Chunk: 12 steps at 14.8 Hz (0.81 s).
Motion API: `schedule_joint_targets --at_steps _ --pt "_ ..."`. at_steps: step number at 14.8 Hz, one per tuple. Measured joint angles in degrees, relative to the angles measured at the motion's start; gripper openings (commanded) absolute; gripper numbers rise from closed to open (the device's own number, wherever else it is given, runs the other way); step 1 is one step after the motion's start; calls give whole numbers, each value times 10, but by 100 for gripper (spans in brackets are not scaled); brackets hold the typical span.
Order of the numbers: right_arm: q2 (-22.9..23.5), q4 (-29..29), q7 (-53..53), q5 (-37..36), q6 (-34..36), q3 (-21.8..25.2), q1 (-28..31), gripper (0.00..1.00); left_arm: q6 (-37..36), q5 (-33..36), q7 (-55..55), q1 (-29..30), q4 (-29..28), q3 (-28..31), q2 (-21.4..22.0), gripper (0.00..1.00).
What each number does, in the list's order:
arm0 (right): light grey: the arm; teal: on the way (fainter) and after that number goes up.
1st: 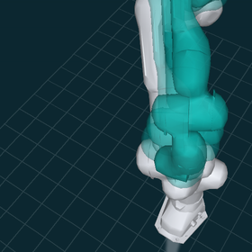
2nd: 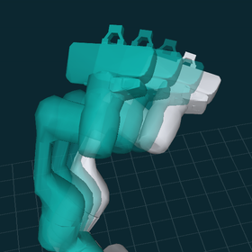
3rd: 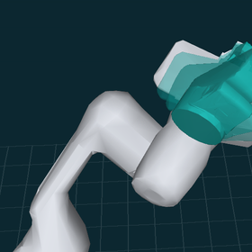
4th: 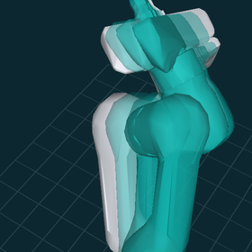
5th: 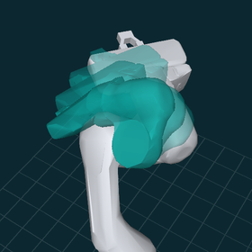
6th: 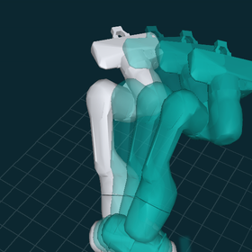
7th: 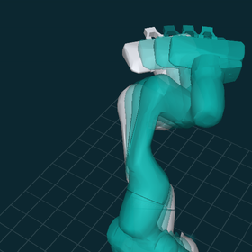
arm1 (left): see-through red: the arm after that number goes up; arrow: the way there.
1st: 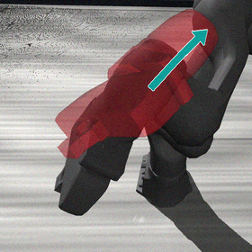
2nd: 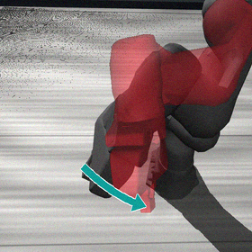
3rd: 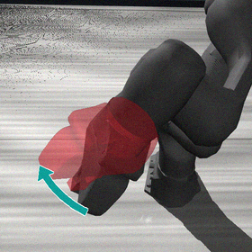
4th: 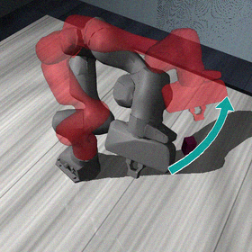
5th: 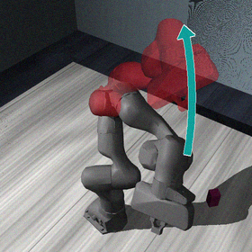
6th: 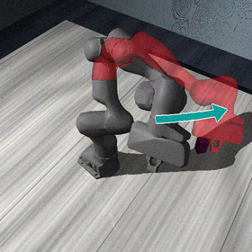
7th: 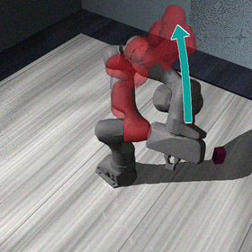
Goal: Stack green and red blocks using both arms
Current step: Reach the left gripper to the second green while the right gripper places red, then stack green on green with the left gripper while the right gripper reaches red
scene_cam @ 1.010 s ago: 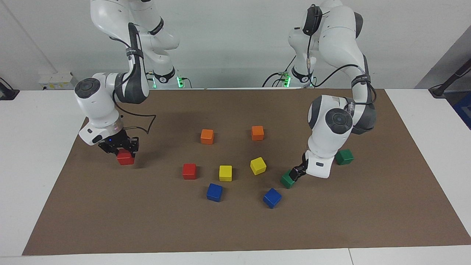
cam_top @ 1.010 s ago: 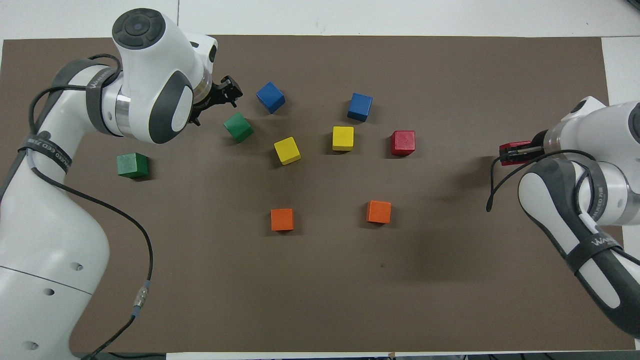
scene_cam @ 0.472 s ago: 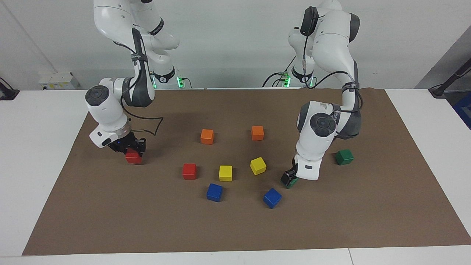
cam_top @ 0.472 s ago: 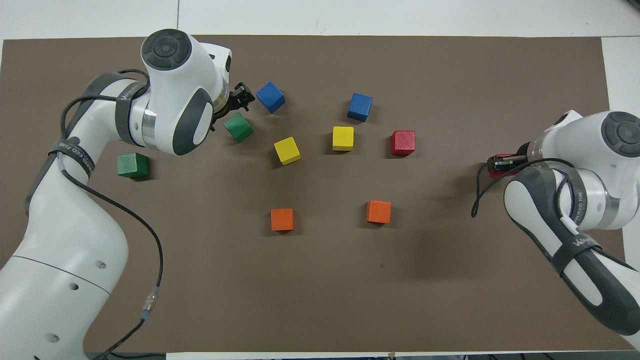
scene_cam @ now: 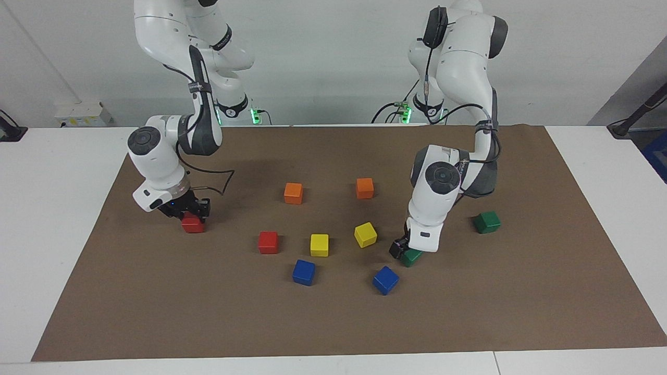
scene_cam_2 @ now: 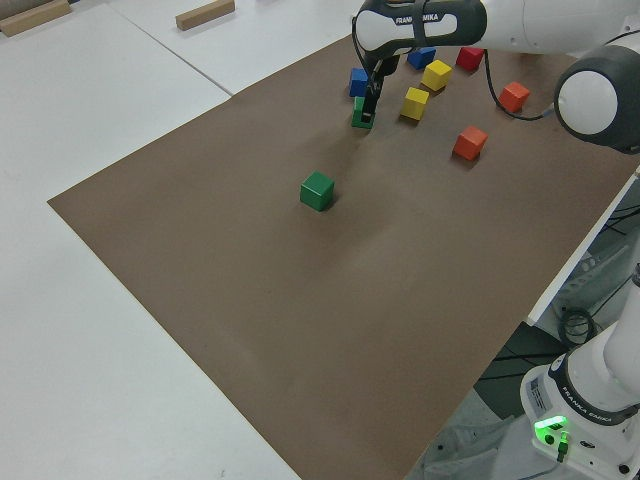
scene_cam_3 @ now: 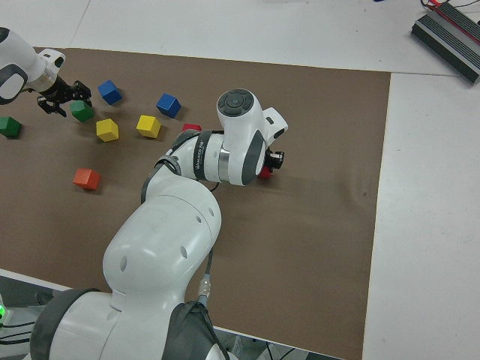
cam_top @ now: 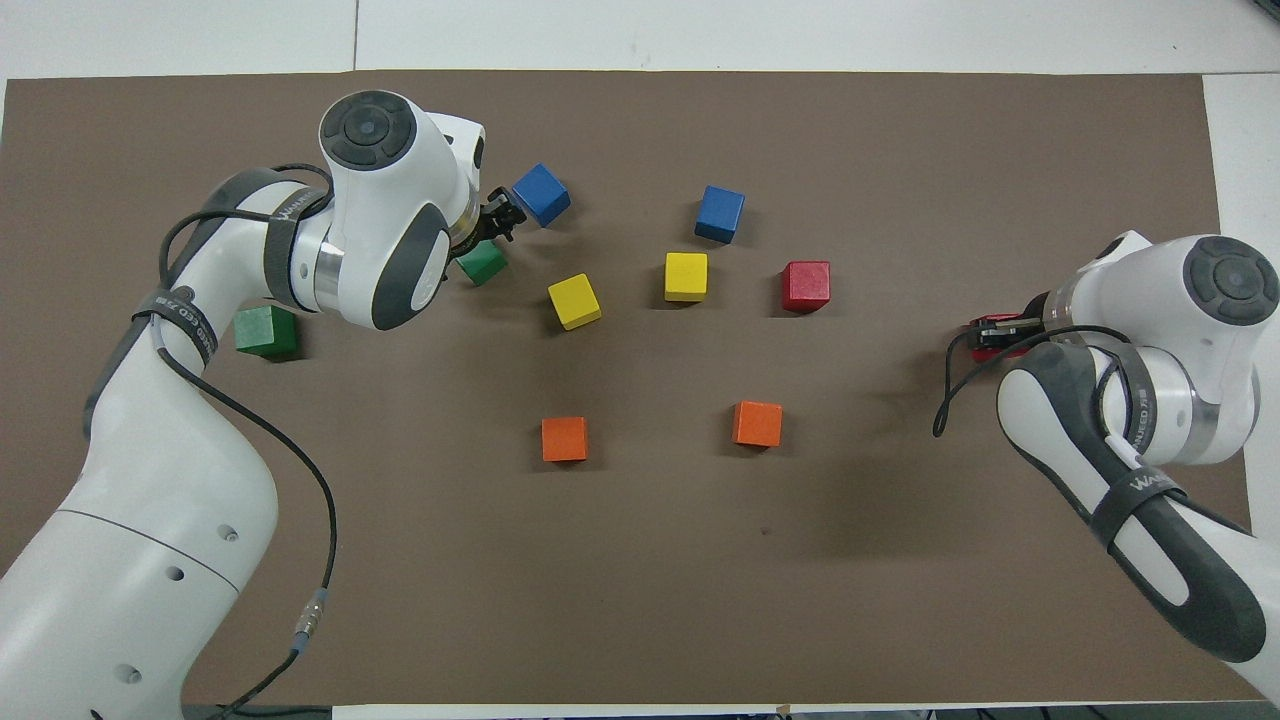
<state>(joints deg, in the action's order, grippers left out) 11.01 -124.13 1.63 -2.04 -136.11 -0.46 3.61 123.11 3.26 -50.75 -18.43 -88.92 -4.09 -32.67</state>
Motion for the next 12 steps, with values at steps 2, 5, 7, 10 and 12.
schedule_joint_targets --at_steps 2,5,7,10,12 --pt "0 -4 0 0 -4 0 0 8 11 0 -2 0 -14 0 4 100" --pt "0 -5 0 0 -6 0 0 100 14 0 -7 0 -18 1 6 100" --pt "0 -5 0 0 -7 0 0 100 17 0 -16 0 -18 1 8 100" --pt "0 -5 -1 0 -8 0 0 100 22 0 -36 0 -18 1 9 100" --pt "0 -2 -1 0 -8 0 0 100 24 0 -40 0 -18 1 9 100"
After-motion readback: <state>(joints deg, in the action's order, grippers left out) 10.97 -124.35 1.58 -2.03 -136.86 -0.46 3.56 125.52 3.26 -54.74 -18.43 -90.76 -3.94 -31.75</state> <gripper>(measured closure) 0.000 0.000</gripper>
